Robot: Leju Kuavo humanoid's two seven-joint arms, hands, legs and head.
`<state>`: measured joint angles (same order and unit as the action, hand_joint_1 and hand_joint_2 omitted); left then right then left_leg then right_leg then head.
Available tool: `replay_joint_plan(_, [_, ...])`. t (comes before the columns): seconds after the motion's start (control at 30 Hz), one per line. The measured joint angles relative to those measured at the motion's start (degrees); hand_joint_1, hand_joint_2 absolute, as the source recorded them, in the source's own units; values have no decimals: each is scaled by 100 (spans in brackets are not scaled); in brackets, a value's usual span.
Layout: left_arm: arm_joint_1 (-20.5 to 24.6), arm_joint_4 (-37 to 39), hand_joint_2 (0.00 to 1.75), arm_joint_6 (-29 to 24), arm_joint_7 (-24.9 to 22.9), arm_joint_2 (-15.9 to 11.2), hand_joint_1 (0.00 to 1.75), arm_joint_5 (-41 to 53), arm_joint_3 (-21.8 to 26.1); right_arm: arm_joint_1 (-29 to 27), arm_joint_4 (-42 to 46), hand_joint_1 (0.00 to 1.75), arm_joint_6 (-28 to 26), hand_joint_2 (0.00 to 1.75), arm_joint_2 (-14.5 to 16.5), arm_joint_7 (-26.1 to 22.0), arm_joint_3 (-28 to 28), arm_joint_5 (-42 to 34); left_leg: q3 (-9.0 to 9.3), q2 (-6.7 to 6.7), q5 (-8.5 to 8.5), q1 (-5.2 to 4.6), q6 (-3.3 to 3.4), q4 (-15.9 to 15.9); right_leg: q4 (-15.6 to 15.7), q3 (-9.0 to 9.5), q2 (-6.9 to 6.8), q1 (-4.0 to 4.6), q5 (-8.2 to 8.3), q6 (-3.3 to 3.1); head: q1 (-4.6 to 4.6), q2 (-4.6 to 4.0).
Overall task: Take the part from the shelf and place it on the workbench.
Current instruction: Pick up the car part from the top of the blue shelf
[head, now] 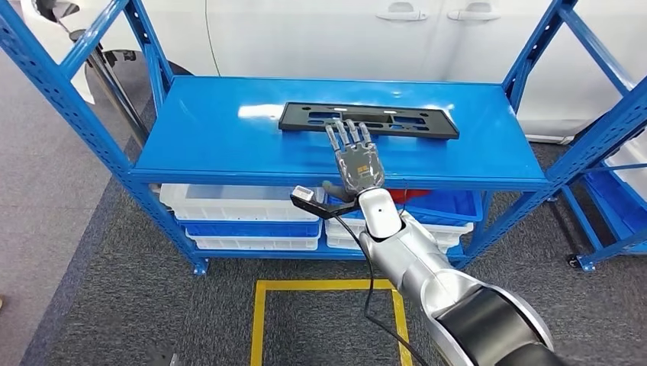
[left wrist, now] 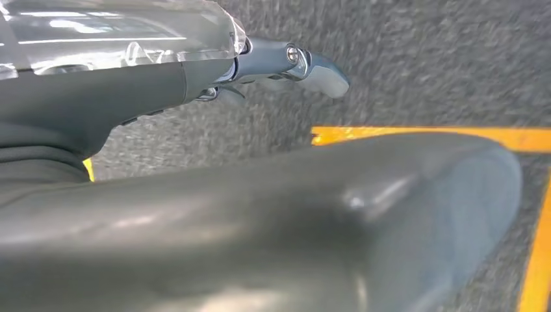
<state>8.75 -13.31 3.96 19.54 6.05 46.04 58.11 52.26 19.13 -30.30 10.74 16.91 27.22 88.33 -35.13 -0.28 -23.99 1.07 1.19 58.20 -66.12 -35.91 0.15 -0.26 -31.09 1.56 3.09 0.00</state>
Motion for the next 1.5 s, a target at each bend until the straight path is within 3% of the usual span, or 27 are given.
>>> replay_joint_plan(0.07, [8,0,0,0,-1,-3,0,6,-2,-28,-3,0,-47,175,-6,22,-9,7,68,-4,-70,-8,20,3,-752,-498,0,-4,-188,16,-1,0])
replay_joint_plan(0.1, [6,0,0,0,-2,-5,0,9,-4,-44,-5,0,-61,175,-10,30,-16,8,113,-10,-110,-13,22,4,-906,-662,0,-4,-134,11,-1,0])
replay_joint_plan(0.13, [1,0,0,-1,-3,-6,0,11,-5,-52,-6,0,-72,175,-13,37,-25,9,167,-16,-153,-19,20,4,-810,-703,0,-1,50,-8,-1,0])
replay_joint_plan(0.2, [-7,1,0,-1,-4,-4,0,14,-8,-46,-8,0,-98,175,-15,50,-50,10,290,-25,-244,-30,9,-3,-62,-505,1,26,626,-88,-1,0])
replay_joint_plan(0.23, [-7,5,0,-2,-5,3,0,15,-9,-37,-8,0,-110,175,-18,57,-66,11,338,-27,-286,-43,-6,-6,316,-363,2,49,837,-133,1,0])
replay_joint_plan(0.3, [-4,14,0,-7,-7,14,0,17,-12,-18,-9,0,-122,175,-25,81,-93,14,381,-31,-346,-50,-52,-20,753,-195,2,91,964,-194,1,0])
replay_joint_plan(0.4, [1,16,0,-17,-9,11,0,21,-15,8,-5,0,-119,175,-37,140,-109,20,434,-22,-409,-54,-140,-64,872,-101,15,77,887,-238,0,0])
replay_joint_plan(0.47, [10,16,0,-19,-7,2,0,27,-22,35,1,0,-110,175,-38,187,-112,23,324,-11,-571,-57,-180,228,969,19,10,33,861,-277,1,0])
replay_joint_plan(0.57, [1,20,0,-20,-8,-2,0,31,-37,32,-14,0,-92,175,-38,212,-112,23,-335,-7,-938,-34,-233,1363,997,146,1,25,776,-319,1,0])
replay_joint_plan(0.6, [-11,20,0,-25,-9,-4,0,32,-41,18,-26,0,-82,175,-39,218,-112,23,-506,-7,-919,-31,-253,1569,990,181,6,25,740,-317,1,0])
replay_joint_plan(0.63, [-21,20,0,-33,-9,-9,0,32,-45,5,-39,0,-64,175,-41,231,-111,23,-577,-6,-767,-27,-269,1550,977,225,12,21,697,-310,2,0])
replay_joint_plan(0.67, [-27,20,0,-40,-9,-13,0,31,-47,-3,-48,0,-42,175,-42,249,-110,23,-533,-4,-507,-22,-278,1300,956,276,18,16,646,-297,2,0])
replay_joint_plan(0.73, [-30,22,0,-54,-8,-20,0,29,-50,-7,-62,0,2,175,-45,293,-101,23,-277,6,13,-18,-274,528,900,358,25,18,532,-250,2,0])
replay_joint_plan(0.77, [-27,24,0,-57,-6,-20,0,28,-50,-6,-67,0,22,175,-47,309,-91,23,-164,9,115,-21,-247,236,870,365,30,29,492,-225,2,0])
replay_joint_plan(0.8, [-27,26,0,-60,-3,-20,0,26,-51,-8,-75,0,45,175,-52,320,-76,24,-105,9,129,-26,-212,82,852,356,33,40,468,-200,1,0])
replay_joint_plan(0.9, [-41,28,0,-63,8,-20,0,17,-55,-22,-98,0,106,175,-73,354,-18,25,-68,-6,45,-28,-90,16,836,338,32,44,424,-120,1,0])
replay_joint_plan(0.97, [-44,28,0,-64,18,-23,0,13,-57,-19,-104,0,123,175,-89,377,34,26,-17,-8,26,-11,-28,-14,587,240,24,30,275,-56,0,0])
replay_joint_plan(1.07, [-37,28,0,-66,32,-26,0,7,-58,-42,-122,0,172,175,-122,387,122,26,42,-5,-23,-10,29,-24,-499,-376,17,-1,-110,3,-1,0])
replay_joint_plan(1.1, [-38,28,0,-66,35,-26,0,6,-58,-65,-135,0,189,175,-136,386,153,25,59,-8,-43,-12,33,-19,-761,-567,17,-7,-134,8,-1,0])
replay_joint_plan(1.13, [-42,28,0,-66,36,-26,0,5,-58,-84,-146,0,203,175,-146,385,181,25,80,-12,-66,-13,31,-13,-821,-664,16,-10,-53,4,-1,0])
replay_joint_plan(1.17, [-46,28,0,-66,39,-26,0,5,-58,-94,-154,0,209,175,-151,384,209,24,108,-16,-91,-14,26,-6,-638,-638,16,-9,141,-12,-1,0])
replay_joint_plan(1.23, [-47,28,0,-65,49,-22,0,4,-59,-86,-158,0,217,175,-154,383,259,23,171,-21,-145,-20,4,1,138,-346,19,6,620,-71,-1,0])
replay_joint_plan(1.27, [-42,28,0,-65,55,-19,0,3,-60,-74,-159,0,220,175,-154,381,285,24,191,-24,-170,-30,-16,4,488,-201,19,23,766,-100,-1,0])
replay_joint_plan(1.33, [-36,28,0,-66,64,-14,0,-1,-61,-62,-164,0,233,175,-154,373,338,25,208,-24,-202,-40,-67,-8,783,-77,21,56,813,-143,0,0])
replay_joint_plan(1.43, [-39,28,0,-68,69,-16,0,-5,-61,-59,-174,0,265,175,-150,357,417,25,223,-15,-253,-40,-153,-8,858,-25,24,32,797,-206,0,0])
replay_joint_plan(1.5, [-31,28,0,-70,73,-21,0,-8,-61,-52,-175,0,288,175,-137,345,463,25,77,-7,-446,-37,-198,332,921,52,16,-2,790,-258,1,0])
